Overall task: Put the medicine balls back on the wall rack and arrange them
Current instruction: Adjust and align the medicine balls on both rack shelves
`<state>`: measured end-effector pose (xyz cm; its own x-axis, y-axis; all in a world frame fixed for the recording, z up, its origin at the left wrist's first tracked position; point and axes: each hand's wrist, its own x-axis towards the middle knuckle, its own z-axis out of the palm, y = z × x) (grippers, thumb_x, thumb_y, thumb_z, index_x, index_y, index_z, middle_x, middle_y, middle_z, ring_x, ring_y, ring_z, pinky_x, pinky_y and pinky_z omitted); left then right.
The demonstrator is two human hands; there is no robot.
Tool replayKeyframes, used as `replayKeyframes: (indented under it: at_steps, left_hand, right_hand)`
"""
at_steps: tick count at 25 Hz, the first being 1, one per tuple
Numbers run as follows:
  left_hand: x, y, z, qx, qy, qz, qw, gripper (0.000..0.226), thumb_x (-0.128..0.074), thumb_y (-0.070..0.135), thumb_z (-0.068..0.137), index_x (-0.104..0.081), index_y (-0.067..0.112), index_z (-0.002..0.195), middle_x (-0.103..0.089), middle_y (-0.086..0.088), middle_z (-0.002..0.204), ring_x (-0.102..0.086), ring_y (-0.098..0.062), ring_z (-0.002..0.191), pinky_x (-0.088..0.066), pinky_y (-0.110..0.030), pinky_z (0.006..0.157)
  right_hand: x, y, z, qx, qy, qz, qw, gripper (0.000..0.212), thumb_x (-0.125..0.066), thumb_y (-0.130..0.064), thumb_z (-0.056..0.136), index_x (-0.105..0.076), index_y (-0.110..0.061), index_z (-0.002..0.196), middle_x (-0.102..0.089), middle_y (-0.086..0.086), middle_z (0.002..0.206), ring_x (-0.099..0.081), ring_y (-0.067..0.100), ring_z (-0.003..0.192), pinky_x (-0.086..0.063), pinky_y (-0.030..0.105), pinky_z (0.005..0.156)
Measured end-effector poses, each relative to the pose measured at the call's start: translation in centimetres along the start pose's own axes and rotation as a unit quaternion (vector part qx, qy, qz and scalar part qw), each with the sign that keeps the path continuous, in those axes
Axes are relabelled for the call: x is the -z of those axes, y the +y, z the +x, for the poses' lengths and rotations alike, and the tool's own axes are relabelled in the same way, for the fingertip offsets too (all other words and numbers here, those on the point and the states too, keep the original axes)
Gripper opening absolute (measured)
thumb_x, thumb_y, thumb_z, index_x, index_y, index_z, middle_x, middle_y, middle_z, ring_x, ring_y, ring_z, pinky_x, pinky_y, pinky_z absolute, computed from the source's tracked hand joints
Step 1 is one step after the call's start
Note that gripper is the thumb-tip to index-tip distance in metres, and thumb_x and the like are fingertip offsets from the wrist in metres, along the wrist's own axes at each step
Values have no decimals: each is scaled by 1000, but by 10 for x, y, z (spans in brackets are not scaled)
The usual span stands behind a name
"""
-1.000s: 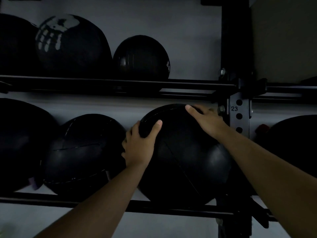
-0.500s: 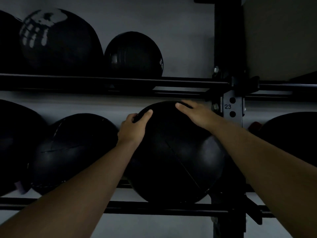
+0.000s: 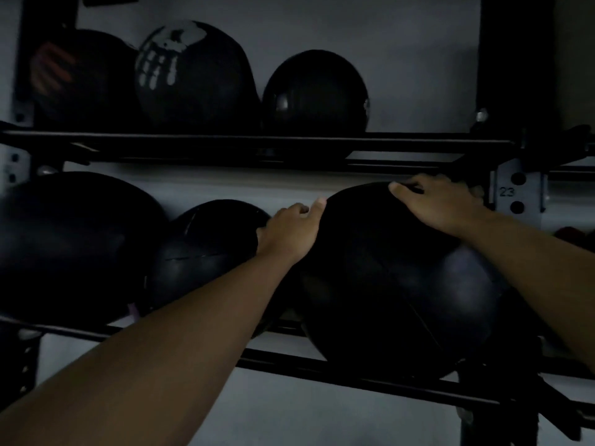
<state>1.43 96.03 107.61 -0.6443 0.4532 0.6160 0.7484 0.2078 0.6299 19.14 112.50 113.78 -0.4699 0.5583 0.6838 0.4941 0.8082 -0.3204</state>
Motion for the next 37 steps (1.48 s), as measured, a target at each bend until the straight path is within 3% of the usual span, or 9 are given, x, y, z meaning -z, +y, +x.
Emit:
replayKeyframes:
  at_steps: [5, 9, 12, 15, 19, 24, 30, 33, 37]
  left_hand:
    - [80, -71, 29, -1, 108, 94, 990, 65, -39, 69, 98, -56, 28, 146, -51, -4, 155, -42, -33, 145, -22, -57, 119]
    - [117, -138, 37, 102, 45, 76, 991, 94, -45, 87, 82, -31, 35, 159, -27, -7, 170, -24, -43, 154, -21, -68, 118]
    - [98, -170, 18, 119, 49, -24, 991, 116, -41, 100, 67, -14, 40, 163, -9, -6, 176, -7, -46, 160, -8, -77, 119]
    - [78, -172, 3, 86, 113, -22, 990, 115, -35, 101, 68, -19, 38, 162, -16, -7, 175, -13, -46, 159, -12, -77, 118]
    - [71, -178, 5, 59, 188, 17, 980, 105, -37, 95, 75, -39, 30, 157, -38, -13, 167, -34, -47, 150, -28, -74, 113]
    - [65, -185, 11, 41, 225, -1, 974, 94, -39, 87, 79, -52, 25, 148, -53, -16, 153, -47, -48, 138, -36, -70, 106]
    - [102, -240, 32, -74, 133, -117, 981, 80, -36, 76, 82, -54, 31, 146, -52, -8, 148, -48, -33, 137, -39, -57, 115]
    - [121, -219, 42, 22, 62, -221, 973, 84, -41, 86, 70, -51, 38, 138, -51, -4, 148, -51, -31, 137, -40, -55, 117]
    - [130, -185, 60, 139, -15, -165, 976, 113, -32, 103, 68, -24, 40, 161, -31, -11, 168, -30, -45, 152, -22, -65, 123]
  right_hand:
    - [-51, -120, -5, 75, -6, -37, 996, 73, -31, -77, 89, -54, -35, 144, -49, 16, 157, -43, 42, 144, -30, 54, 121]
    - [-121, -203, -5, 52, -74, 63, 994, 71, -35, -75, 95, -51, -31, 149, -40, 15, 163, -35, 38, 151, -30, 50, 122]
    - [-160, -241, 8, -6, -105, 47, 993, 81, -28, -81, 92, -40, -34, 157, -31, 13, 169, -28, 40, 154, -27, 56, 123]
    - [-178, -261, 26, -55, -141, 88, 985, 90, -31, -85, 87, -46, -28, 155, -44, 9, 164, -43, 35, 147, -35, 52, 121]
    - [-180, -264, 42, -150, -176, 195, 953, 85, -57, -79, 78, -65, -20, 138, -72, 9, 132, -71, 31, 113, -53, 45, 108]
    - [-183, -255, 46, -150, -179, 214, 948, 79, -57, -74, 81, -65, -20, 139, -72, 10, 130, -72, 31, 110, -53, 45, 107]
    - [-177, -242, 31, -119, -131, 107, 978, 112, -42, -89, 77, -30, -19, 163, -39, 11, 167, -44, 35, 149, -37, 51, 121]
    - [-175, -236, 38, -139, -136, 183, 964, 112, -49, -86, 79, -24, -18, 165, -35, 13, 169, -42, 37, 150, -37, 53, 122]
    - [-187, -232, 41, -139, -182, 280, 932, 88, -53, -79, 85, -54, -20, 151, -64, 11, 146, -66, 32, 125, -47, 47, 115]
